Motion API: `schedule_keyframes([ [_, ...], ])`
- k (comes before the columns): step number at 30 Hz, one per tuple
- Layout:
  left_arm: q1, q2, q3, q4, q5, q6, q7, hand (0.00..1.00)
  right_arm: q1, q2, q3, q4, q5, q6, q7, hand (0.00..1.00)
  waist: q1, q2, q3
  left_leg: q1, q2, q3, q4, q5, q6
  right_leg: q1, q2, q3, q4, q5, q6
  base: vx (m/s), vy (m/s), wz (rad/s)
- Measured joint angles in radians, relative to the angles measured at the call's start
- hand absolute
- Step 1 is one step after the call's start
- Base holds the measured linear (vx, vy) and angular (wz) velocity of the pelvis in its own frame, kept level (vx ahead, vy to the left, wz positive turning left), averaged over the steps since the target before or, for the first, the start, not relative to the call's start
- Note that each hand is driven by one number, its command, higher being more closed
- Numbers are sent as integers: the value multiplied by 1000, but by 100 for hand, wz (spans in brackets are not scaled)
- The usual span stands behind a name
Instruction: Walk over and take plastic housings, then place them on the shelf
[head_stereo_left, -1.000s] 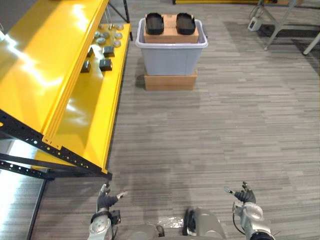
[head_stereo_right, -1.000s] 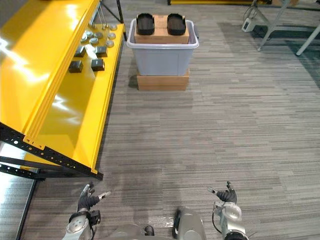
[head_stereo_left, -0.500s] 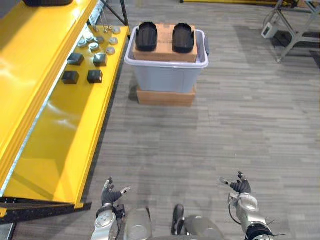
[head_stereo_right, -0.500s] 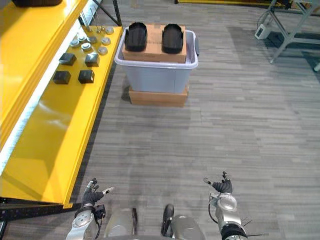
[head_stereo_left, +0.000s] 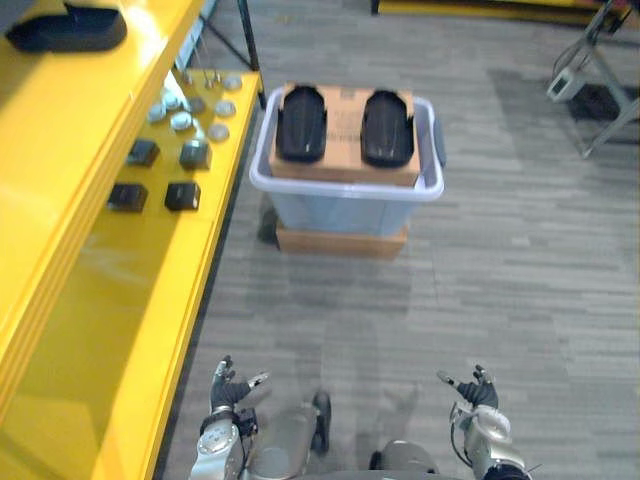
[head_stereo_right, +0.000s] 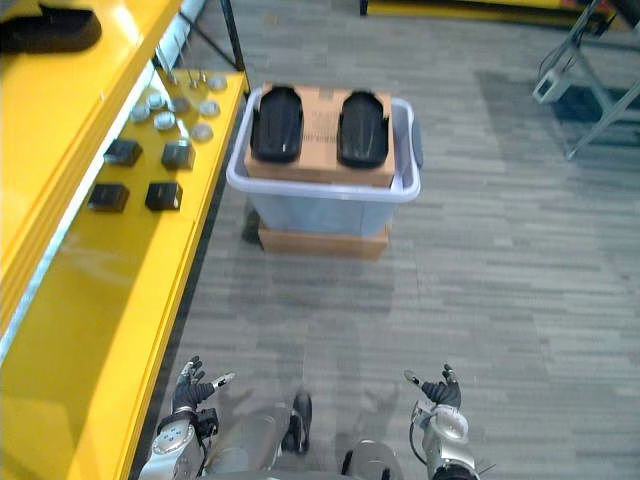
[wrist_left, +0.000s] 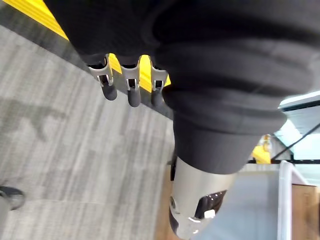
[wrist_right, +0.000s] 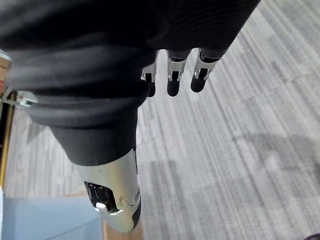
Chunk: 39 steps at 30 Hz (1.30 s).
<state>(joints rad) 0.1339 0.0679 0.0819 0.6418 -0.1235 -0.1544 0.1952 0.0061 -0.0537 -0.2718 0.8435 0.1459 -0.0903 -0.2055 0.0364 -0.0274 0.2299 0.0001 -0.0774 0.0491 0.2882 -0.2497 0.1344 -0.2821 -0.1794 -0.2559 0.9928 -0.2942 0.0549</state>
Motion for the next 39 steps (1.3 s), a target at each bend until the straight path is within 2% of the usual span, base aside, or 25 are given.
schedule_keyframes([
  [1, 0, 1, 0, 6, 0, 1, 0, 0, 1, 0, 0, 5, 0, 0, 2, 0, -1, 1, 0, 25, 5, -4, -17, -3, -3, -17, 4, -15, -57, -1, -1, 415, -32, 19],
  [3, 2, 8, 0, 32, 0, 1, 0, 0, 3, -2, 1, 24, 0, 1, 9, 0, -6, 8, -4, 94, 31, -21, -64, -17, -29, -41, 43, -50, -392, 28, 14, 423, -56, 19],
  [4, 2, 15, 0, 42, 0, 2, 1, 0, -2, -2, 4, 38, 0, 1, 10, 0, -14, 5, -6, 116, 37, -27, -79, -25, -44, -45, 63, -37, -541, 83, 14, 442, -91, 36],
  [5, 4, 18, 0, 49, 0, 2, 1, 0, -1, 1, 5, 47, 0, 3, 11, 0, -22, -9, -14, 136, 39, -39, -88, -41, -71, -51, 87, -5, -707, 178, 7, 452, -109, 35],
  [6, 6, 20, 0, 60, 1, 3, 1, 0, 3, 0, 4, 49, -1, 3, 10, 0, -22, -10, -15, 150, 44, -49, -93, -49, -84, -50, 95, 13, -751, 236, -3, 495, -166, 45],
  [7, 7, 26, 0, 77, 1, 3, 1, 0, 10, -2, 4, 62, -1, 6, 10, 0, -26, -6, -26, 172, 59, -75, -92, -67, -116, -38, 111, 28, -771, 337, -36, 530, -220, 51],
  [8, 14, 21, 2, 85, 2, 3, 1, 0, 15, -5, 4, 75, -1, 8, 11, 0, -25, 5, -42, 165, 84, -99, -57, -85, -147, -33, 123, 17, -756, 391, -95, 532, -234, 46],
  [9, 13, 15, 8, 84, 2, 3, 1, 0, 12, -6, 4, 77, -1, 11, 11, 0, -22, 17, -46, 151, 100, -104, -21, -88, -154, -29, 135, 6, -747, 380, -105, 517, -239, 34],
  [10, 14, 5, 9, 84, 3, 3, 1, 0, 7, -4, 7, 73, -1, 11, 11, 0, -23, 26, -47, 98, 117, -101, 108, -77, -174, -4, 151, -13, -750, 349, -119, 487, -230, 23],
  [11, 14, -11, 10, 84, 3, 4, 0, 0, 2, -5, 23, 61, -1, 10, 11, 0, -25, 34, -44, 24, 131, -80, 314, -30, -236, 47, 166, -22, -770, 326, -126, 582, -256, 19],
  [12, 17, -20, 13, 82, 3, 4, 0, 0, 4, -6, 31, 49, -1, 10, 11, 0, -20, 38, -43, -20, 148, -64, 435, 26, -241, 84, 176, -20, -788, 316, -128, 544, -203, 5],
  [13, 29, -28, 9, 79, 0, 4, -2, 0, 1, -3, 57, 26, 0, 6, 10, 0, -14, 40, -41, -96, 207, -19, 617, 6, -216, 173, 196, -13, -826, 296, -142, 436, -134, -11],
  [15, 29, -31, 8, 78, -1, 4, -2, 0, -2, 5, 53, 6, 0, -9, 9, 0, -9, 36, -42, -149, 240, 13, 663, -20, -197, 233, 198, 3, -850, 282, -140, 354, -74, -25],
  [16, 26, -34, 8, 75, -2, 3, -3, 0, -5, 3, 51, 3, 0, -19, 8, 0, 7, 35, -42, -188, 251, 27, 609, -39, -198, 261, 192, 23, -870, 280, -136, 301, -23, -38],
  [17, 25, -35, 8, 75, -2, 3, -3, 0, -6, 1, 47, 4, 0, -20, 8, 0, 7, 36, -42, -205, 253, 26, 566, -43, -203, 270, 189, 34, -879, 278, -133, 259, 47, -40],
  [18, 24, -35, 8, 76, -2, 3, -3, 0, -8, -1, 37, 14, 0, -19, 7, 0, 8, 40, -41, -228, 250, 14, 435, -41, -206, 286, 178, 44, -891, 274, -117, 229, 118, -21],
  [19, 23, -36, 1, 76, -2, 3, -3, 0, 2, -6, 30, 18, 1, -17, 3, 0, 3, 49, -40, -230, 243, -3, 265, -25, -230, 297, 170, 42, -892, 263, -96, 257, 195, -12],
  [20, 22, -41, -5, 77, -2, 3, -6, 0, 13, -18, 26, 20, 1, -17, 3, 0, 2, 71, -49, -226, 242, -32, 128, 48, -255, 300, 175, 42, -890, 253, -75, 248, 245, 0],
  [21, 9, -42, -4, 87, -2, 4, -16, 0, 21, -28, 10, 46, 1, -13, 0, 0, 3, 89, -40, -211, 236, -58, 75, 144, -220, 314, 175, 50, -884, 236, -47, 188, 192, -1],
  [23, 2, -24, -5, 98, -2, 4, -19, 0, 41, -26, 9, 56, 0, -8, -7, 0, 4, 62, -46, -182, 195, -43, 27, 143, -215, 314, 132, 65, -878, 220, -16, 150, 143, 3],
  [25, 2, -12, -9, 105, 0, 4, -19, 0, 44, -27, -1, 56, 0, -8, -8, 0, 4, 47, -49, -164, 167, -19, 4, 146, -203, 315, 100, 74, -875, 214, -4, 168, 138, -9],
  [28, 2, 16, -12, 108, 1, 4, -20, 0, 40, -32, -4, 54, 0, -9, -8, 0, 0, 43, -50, -132, 139, -5, -19, 145, -198, 331, 73, 91, -894, 213, 15, 110, 85, -12],
  [33, 5, 61, -11, 102, 3, 4, -20, 0, 23, -54, -78, -6, 1, -9, -11, 0, -4, 32, -57, -108, 140, 11, -49, 141, -183, 329, 74, 118, -906, 215, 25, 41, 0, -16],
  [35, 31, 64, -10, 77, 10, 4, -21, 0, 22, -107, -114, -110, 2, -9, -16, 0, -22, 26, -64, -104, 138, 26, -72, 146, -174, 317, 73, 134, -911, 220, 29, -6, 2, -21],
  [39, 62, 63, -11, 66, 17, 3, -22, 0, 23, -169, -146, -347, 11, -19, -57, 0, -26, 19, -83, -98, 129, 63, -109, 155, -162, 295, 71, 177, -938, 243, 33, 5, 35, -33],
])
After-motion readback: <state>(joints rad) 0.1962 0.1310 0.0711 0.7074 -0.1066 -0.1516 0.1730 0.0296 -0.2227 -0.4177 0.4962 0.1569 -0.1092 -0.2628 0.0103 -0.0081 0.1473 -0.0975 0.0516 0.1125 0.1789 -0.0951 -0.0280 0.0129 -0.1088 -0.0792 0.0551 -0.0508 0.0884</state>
